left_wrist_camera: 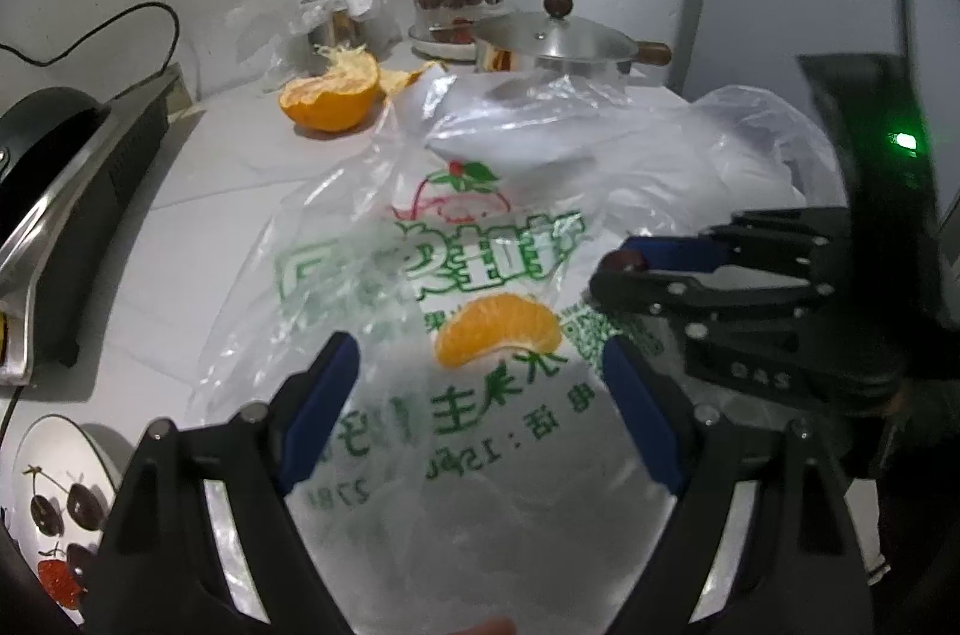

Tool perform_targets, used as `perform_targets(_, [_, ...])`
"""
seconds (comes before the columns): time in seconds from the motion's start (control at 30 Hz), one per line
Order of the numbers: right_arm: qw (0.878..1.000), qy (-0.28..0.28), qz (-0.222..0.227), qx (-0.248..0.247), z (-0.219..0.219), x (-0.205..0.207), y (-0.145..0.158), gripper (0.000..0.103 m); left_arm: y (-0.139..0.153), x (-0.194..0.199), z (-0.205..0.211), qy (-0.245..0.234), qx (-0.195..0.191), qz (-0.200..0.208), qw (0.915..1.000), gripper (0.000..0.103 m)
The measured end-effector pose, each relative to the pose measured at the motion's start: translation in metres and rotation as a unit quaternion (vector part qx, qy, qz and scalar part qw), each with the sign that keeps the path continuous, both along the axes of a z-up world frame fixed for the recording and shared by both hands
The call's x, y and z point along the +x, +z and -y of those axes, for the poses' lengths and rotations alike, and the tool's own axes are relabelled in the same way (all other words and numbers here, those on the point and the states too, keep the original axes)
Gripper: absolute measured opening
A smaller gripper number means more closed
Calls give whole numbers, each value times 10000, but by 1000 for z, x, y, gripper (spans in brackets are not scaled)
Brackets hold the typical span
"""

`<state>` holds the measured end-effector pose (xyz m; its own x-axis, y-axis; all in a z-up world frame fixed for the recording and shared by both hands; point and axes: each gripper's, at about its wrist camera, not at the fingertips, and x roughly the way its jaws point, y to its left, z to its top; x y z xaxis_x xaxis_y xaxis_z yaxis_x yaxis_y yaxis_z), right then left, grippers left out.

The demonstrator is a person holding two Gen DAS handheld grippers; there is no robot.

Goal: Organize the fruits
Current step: 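Grasp the orange segment with the left tool while the right tool grasps a dark cherry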

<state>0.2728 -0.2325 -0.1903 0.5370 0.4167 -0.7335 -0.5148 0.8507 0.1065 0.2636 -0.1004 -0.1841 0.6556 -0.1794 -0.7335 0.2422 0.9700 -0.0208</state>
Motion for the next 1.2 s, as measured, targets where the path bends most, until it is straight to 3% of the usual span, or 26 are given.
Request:
perform_targets(0.37, [9994, 9, 172, 304, 18, -4, 16, 30, -17, 31, 12, -7, 150, -230, 9996, 84])
perform_targets(0.83, [9991, -24, 129, 413, 24, -5, 11, 30, -36, 51, 20, -227, 446, -477, 9976, 84])
perform_targets(1.07, [9989, -79, 115, 457, 25, -6, 10, 30, -38, 58, 17, -208, 376, -491, 9979, 84])
perform_targets(1.13, [9988, -86, 118, 463, 25, -6, 11, 30, -38, 58, 17, -225, 362, -474, 9980, 83])
perform_targets(1.2, [9988, -96, 123, 462, 25, -6, 11, 30, -37, 55, 16, -262, 293, -462, 9982, 75])
